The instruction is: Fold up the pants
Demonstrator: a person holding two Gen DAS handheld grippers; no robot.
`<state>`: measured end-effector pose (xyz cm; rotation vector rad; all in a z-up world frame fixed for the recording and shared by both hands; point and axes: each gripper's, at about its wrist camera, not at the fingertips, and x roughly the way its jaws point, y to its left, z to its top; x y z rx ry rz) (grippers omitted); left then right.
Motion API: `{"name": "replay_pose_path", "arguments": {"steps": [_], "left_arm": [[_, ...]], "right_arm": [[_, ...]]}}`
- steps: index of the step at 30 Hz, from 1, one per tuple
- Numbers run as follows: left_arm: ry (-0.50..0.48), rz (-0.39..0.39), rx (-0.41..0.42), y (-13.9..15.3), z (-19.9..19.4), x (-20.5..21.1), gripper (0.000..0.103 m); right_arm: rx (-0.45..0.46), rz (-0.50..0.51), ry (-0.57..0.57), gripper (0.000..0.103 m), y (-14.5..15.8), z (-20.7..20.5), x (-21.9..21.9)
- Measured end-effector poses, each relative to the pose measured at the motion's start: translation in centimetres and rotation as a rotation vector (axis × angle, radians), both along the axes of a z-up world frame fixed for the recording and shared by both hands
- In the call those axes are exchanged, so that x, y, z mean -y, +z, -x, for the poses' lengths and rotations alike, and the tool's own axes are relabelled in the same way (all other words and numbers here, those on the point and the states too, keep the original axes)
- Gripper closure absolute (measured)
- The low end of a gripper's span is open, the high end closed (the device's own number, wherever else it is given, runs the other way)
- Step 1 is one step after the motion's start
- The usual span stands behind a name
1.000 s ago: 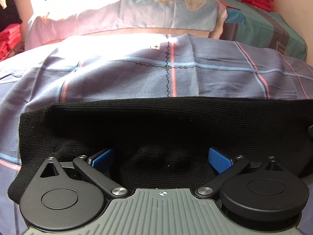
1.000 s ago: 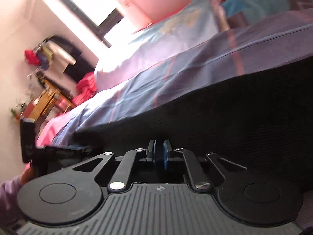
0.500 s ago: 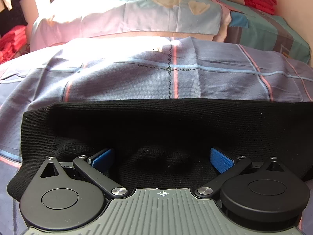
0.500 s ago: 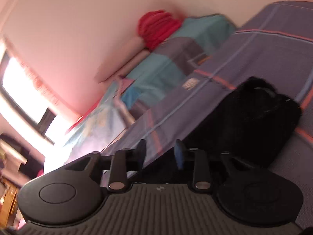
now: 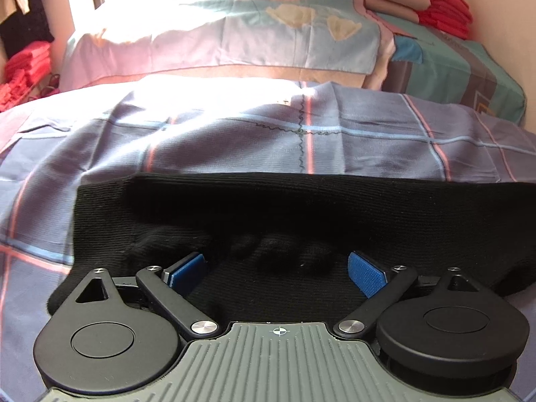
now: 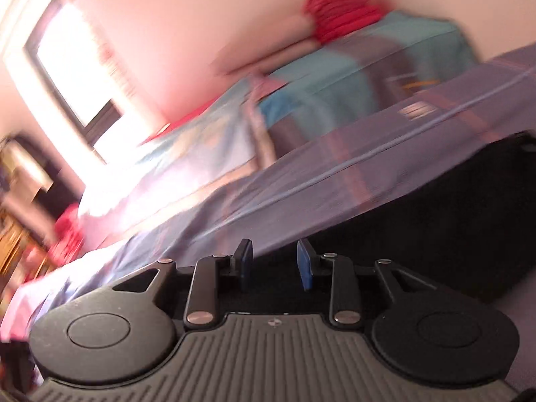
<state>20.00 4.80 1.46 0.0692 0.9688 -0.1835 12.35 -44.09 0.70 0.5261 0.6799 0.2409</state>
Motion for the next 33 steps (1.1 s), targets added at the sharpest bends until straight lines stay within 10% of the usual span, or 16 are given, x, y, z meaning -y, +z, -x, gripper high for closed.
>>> {"name": "replay_pose_path", "arguments": {"steps": [9, 12, 16, 18, 22, 26, 33], "left_arm": [[0.077, -0.099, -0.045, -1.9, 0.3, -5.0, 0.000], [0.048, -0.123, -0.037, -1.8, 0.7, -4.8, 0.000], [0.044, -0.133, -0.046, -2.0, 0.3, -4.7, 0.000], [0.041, -0.137, -0.050, -2.1, 0.1, -4.6, 0.000], [0.042, -0.169, -0.076, -2.2, -0.4, -4.1, 0.000], [0.052, -0.198, -0.104, -2.2, -1.1, -3.6, 0.000], [0.077, -0.243, -0.140, -2.0, -2.1, -2.6, 0.000]], "right_arm": [[-0.111, -0.063, 0.571, 0.058, -2.8, -8.2, -22.5], [-0.099, -0.099, 0.316, 0.085, -3.0, -11.3, -21.0], [-0.057, -0.152, 0.397, 0.052, -1.7, -11.2, -22.2], [-0.092, -0.106, 0.500, 0.052, -2.4, -10.1, -24.2], [-0.135, -0.107, 0.203, 0.095, -2.8, -11.1, -19.5], [-0.056, -0.072, 0.089, 0.041, -0.7, -8.1, -15.3], [-0.108, -0.176, 0.030, 0.046, -3.4, -1.3, -8.5]]}}
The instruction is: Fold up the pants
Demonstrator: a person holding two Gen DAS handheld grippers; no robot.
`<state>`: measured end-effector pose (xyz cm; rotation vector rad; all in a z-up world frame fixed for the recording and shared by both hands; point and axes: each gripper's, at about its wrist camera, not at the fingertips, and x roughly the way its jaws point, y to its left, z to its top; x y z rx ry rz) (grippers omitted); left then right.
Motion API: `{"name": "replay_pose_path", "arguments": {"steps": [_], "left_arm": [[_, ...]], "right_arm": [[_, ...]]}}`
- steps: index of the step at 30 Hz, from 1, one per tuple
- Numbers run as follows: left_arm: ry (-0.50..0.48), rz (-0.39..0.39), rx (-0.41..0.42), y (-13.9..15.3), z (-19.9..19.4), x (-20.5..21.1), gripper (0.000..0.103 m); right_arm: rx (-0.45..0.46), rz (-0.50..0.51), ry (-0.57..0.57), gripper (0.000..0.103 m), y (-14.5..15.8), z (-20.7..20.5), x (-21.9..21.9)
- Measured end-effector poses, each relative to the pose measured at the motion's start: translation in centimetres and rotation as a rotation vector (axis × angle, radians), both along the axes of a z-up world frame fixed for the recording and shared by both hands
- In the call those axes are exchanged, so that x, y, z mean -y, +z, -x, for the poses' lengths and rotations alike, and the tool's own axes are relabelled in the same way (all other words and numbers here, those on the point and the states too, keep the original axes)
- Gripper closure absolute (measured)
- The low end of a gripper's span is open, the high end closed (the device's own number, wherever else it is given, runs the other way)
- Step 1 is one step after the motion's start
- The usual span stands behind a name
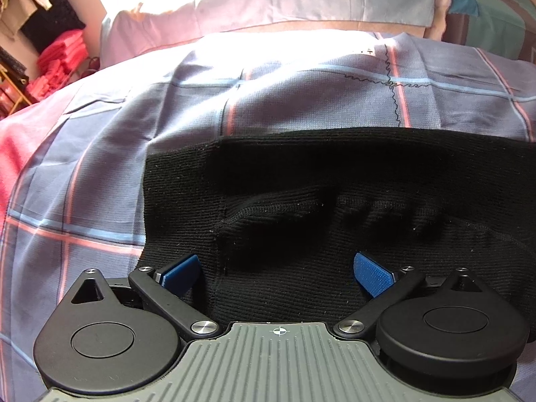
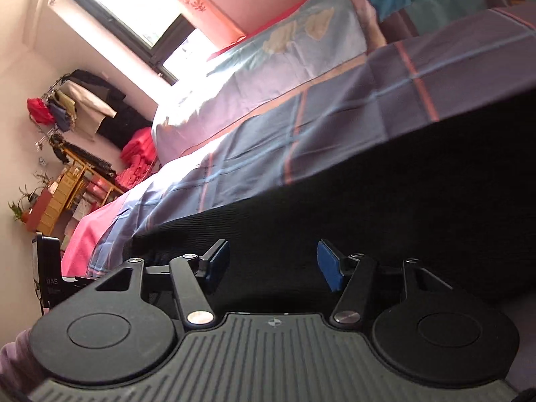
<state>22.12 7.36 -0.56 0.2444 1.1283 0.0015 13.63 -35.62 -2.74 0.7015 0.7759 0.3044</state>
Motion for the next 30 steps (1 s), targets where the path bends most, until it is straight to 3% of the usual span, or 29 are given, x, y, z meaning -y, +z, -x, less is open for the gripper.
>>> {"name": "replay_pose_path", "arguments": {"steps": [3, 5, 7, 8, 13, 15, 17, 19, 20, 22, 23, 25, 28, 30], "left_arm": [[-0.005, -0.027, -0.007, 0.2, -0.2, 0.7, 0.000], [-0.007, -0.036, -0.007, 0.4, -0.3, 1.2, 0.000], [-0.008, -0.038, -0.004, 0.8, -0.3, 1.7, 0.000], [-0.008, -0.036, -0.001, 1.1, -0.4, 2.0, 0.000], [-0.016, -0.022, 0.014, 2.1, -0.7, 3.9, 0.000], [-0.018, -0.006, 0.009, 2.0, -0.9, 4.7, 0.000], [-0.010, 0.017, -0.012, 1.4, -1.1, 5.1, 0.000], [0.009, 0.033, -0.055, 0.3, -1.3, 5.2, 0.000], [0.020, 0.042, -0.077, -0.3, -1.4, 5.1, 0.000], [0.050, 0.066, -0.077, -0.7, -1.4, 4.7, 0.000], [0.061, 0.083, -0.082, -0.8, -1.5, 4.4, 0.000], [0.074, 0.103, -0.088, -0.8, -1.5, 4.0, 0.000], [0.070, 0.090, -0.091, -0.8, -1.4, 4.1, 0.000], [0.072, 0.081, -0.093, -0.8, -1.4, 4.3, 0.000]], "right_arm": [[0.019, -0.035, -0.179, 0.054, -0.3, 2.3, 5.6], [0.017, 0.007, -0.355, 0.035, 0.0, 3.7, 8.3], [0.028, 0.007, -0.427, 0.029, 0.5, 4.7, 9.9], [0.035, 0.005, -0.417, 0.023, 0.7, 4.9, 10.0], [0.033, -0.036, -0.276, 0.023, 0.0, 3.9, 9.0], [0.023, -0.019, -0.273, 0.028, -0.8, 3.4, 9.6], [0.036, -0.015, -0.307, 0.050, -1.2, 3.8, 11.7], [0.032, 0.006, -0.439, 0.061, -1.4, 4.2, 14.5], [0.028, 0.021, -0.509, 0.074, -1.4, 4.5, 15.8], [0.008, 0.094, -0.628, 0.082, -0.7, 5.1, 17.4], [0.006, 0.126, -0.660, 0.058, -0.1, 5.5, 17.4], [0.052, 0.091, -0.580, 0.039, 0.5, 6.0, 16.5], [0.029, 0.040, -0.376, 0.040, -0.2, 5.2, 14.6], [0.022, 0.086, -0.367, 0.046, -1.0, 4.7, 15.0]]}}
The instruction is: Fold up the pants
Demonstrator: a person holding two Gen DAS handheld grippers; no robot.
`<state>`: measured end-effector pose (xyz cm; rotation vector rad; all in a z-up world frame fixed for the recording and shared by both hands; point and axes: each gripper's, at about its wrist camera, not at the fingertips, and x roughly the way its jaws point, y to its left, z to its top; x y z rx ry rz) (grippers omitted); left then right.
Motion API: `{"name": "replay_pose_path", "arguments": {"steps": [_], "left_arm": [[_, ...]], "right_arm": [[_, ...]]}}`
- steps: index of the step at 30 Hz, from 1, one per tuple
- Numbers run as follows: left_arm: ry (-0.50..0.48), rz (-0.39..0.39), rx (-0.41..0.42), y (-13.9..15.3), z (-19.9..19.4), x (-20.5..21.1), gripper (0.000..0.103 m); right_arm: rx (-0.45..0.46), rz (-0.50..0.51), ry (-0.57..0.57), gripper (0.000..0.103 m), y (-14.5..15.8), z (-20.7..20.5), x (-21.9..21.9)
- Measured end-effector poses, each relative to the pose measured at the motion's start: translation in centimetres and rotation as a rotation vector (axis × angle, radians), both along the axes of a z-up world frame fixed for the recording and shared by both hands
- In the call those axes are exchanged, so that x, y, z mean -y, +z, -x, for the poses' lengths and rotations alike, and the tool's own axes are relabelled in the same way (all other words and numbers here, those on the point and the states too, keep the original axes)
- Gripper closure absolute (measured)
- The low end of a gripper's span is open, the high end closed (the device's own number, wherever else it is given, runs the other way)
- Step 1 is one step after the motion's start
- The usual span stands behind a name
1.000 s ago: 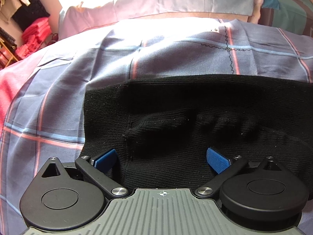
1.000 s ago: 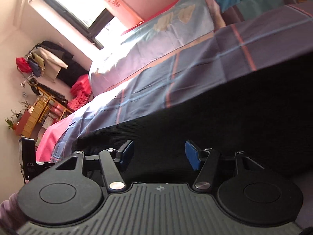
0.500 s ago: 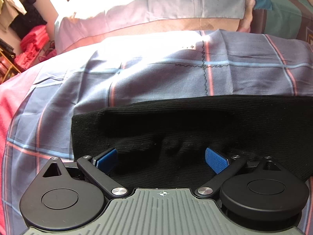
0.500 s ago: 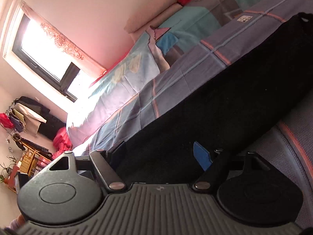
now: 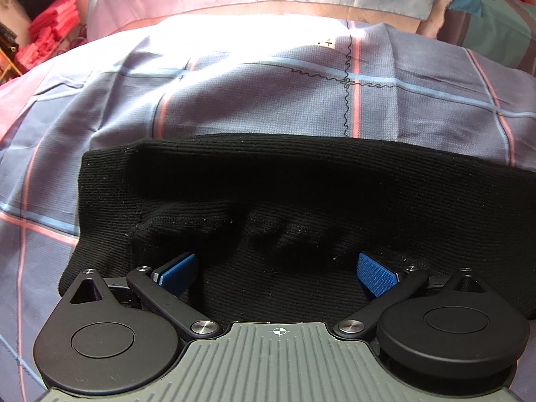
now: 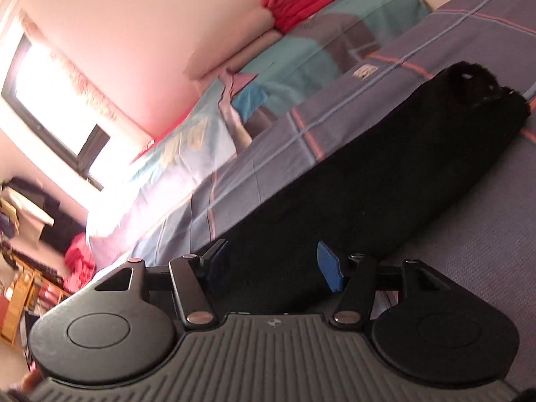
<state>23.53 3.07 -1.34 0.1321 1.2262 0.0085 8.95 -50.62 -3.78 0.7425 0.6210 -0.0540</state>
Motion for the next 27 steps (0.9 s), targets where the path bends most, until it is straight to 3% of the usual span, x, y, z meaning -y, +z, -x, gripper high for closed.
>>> {"name": "replay_pose_path", "arguments": {"steps": [2, 4, 6, 7, 8, 10, 13, 15, 17, 18, 19, 22, 27], "left_arm": [[0.007, -0.011, -0.003, -0.1, -0.2, 0.1, 0.000], [0.009, -0.019, -0.006, -0.2, -0.5, 0.3, 0.000], [0.008, -0.025, -0.009, -0.2, -0.6, 0.4, 0.000], [0.008, -0.026, -0.010, -0.2, -0.6, 0.4, 0.000], [0.010, -0.026, -0.012, -0.3, -0.7, 0.4, 0.000], [0.015, -0.027, -0.012, -0.4, -0.7, 0.4, 0.000], [0.022, -0.040, -0.007, -0.4, -0.7, 0.7, 0.000], [0.030, -0.047, -0.011, -0.4, -0.7, 0.9, 0.000], [0.035, -0.052, -0.017, -0.5, -0.8, 1.1, 0.000], [0.034, -0.054, -0.019, -0.4, -0.9, 1.1, 0.000], [0.034, -0.056, -0.021, -0.4, -0.9, 1.2, 0.000], [0.040, -0.058, -0.024, -0.3, -1.0, 1.2, 0.000], [0.046, -0.061, -0.026, -0.4, -0.9, 1.2, 0.000]], "right_arm": [[-0.012, -0.008, -0.121, 0.081, -0.5, 0.2, 2.7], [-0.021, -0.030, -0.251, 0.103, -0.8, 0.9, 5.8], [-0.010, 0.007, -0.300, 0.103, -0.1, 1.3, 7.0], [-0.032, 0.069, -0.348, 0.089, 0.6, 1.5, 6.9], [-0.034, 0.103, -0.354, 0.066, 1.2, 1.7, 6.5], [-0.008, 0.094, -0.286, 0.045, 1.8, 2.1, 5.2], [0.008, 0.003, -0.128, 0.033, 1.0, 1.9, 3.5], [-0.027, 0.031, -0.101, 0.035, 0.2, 1.5, 3.5], [-0.071, 0.074, -0.202, 0.073, 0.5, 1.9, 4.5], [-0.090, 0.097, -0.271, 0.075, 1.0, 2.1, 5.0], [-0.101, 0.132, -0.325, 0.072, 1.4, 2.4, 5.1], [-0.150, 0.239, -0.360, 0.032, 2.3, 2.6, 4.4], [-0.179, 0.217, -0.326, 0.033, 2.6, 4.2, 3.0]]}}
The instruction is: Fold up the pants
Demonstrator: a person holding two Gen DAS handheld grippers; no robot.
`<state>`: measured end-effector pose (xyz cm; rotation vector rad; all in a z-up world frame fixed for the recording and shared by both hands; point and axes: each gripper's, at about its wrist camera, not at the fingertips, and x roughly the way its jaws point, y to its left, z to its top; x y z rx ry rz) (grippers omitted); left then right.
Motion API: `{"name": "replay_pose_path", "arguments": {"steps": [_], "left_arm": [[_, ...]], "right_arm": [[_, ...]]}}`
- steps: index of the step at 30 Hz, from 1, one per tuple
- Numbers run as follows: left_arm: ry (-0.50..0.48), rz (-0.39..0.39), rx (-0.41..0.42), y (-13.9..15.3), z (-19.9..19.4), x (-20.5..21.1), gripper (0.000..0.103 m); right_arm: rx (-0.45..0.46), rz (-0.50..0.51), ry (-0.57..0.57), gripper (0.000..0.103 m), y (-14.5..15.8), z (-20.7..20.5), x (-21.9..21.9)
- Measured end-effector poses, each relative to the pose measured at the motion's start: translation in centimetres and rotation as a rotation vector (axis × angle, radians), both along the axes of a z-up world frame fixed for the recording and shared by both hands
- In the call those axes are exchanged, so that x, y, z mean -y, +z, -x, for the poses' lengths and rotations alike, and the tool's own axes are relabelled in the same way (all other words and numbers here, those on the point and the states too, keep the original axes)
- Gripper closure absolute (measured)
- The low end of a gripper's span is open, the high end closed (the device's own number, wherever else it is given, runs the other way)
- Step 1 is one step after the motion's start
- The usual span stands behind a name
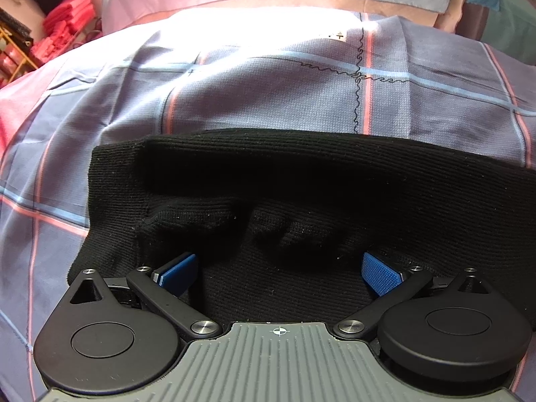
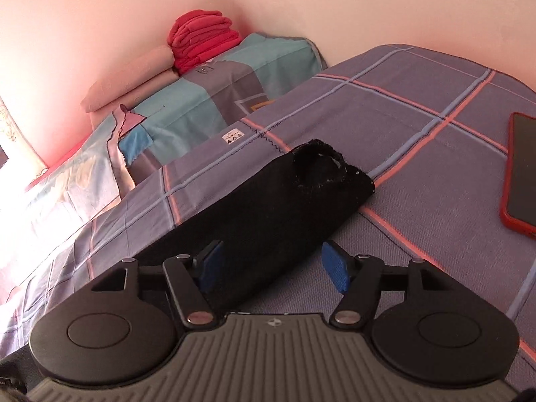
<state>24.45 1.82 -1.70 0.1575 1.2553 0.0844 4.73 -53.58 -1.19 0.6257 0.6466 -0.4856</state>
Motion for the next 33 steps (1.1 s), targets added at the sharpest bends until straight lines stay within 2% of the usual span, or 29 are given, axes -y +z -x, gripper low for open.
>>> {"name": "replay_pose_path", "arguments": {"steps": [6, 10, 15, 21, 26, 29, 31, 33], "left_arm": [[0.000, -0.005, -0.004, 0.0, -0.1, 0.1, 0.000], [-0.002, -0.009, -0.004, -0.1, -0.1, 0.2, 0.000], [-0.009, -0.023, -0.002, -0.1, -0.1, 0.5, 0.000], [-0.017, -0.037, -0.005, 0.0, -0.2, 0.9, 0.000], [-0.013, -0.023, -0.006, 0.0, -0.2, 0.7, 0.000], [-0.003, -0.004, -0.001, 0.0, -0.1, 0.2, 0.000], [-0.002, 0.006, 0.002, -0.2, 0.0, -0.2, 0.000], [-0.006, 0.008, 0.005, -0.2, 0.1, -0.3, 0.000]], "right_arm": [[0.007, -0.224, 0.042, 0.024, -1.5, 1.7, -1.3], [0.038, -0.216, 0.049, 0.019, -1.7, 0.8, -1.0], [0.080, -0.279, 0.011, 0.017, -2.1, -0.7, 1.0], [0.125, -0.267, -0.006, 0.016, -2.5, -2.7, 2.8], [0.210, -0.324, -0.105, 0.016, -3.2, -2.4, 2.9], [0.205, -0.308, 0.017, 0.016, -3.3, -2.6, 0.9], [0.187, -0.234, 0.085, 0.016, -3.2, -2.9, 0.1], [0.201, -0.245, 0.070, 0.022, -3.3, -3.0, 1.1]]}}
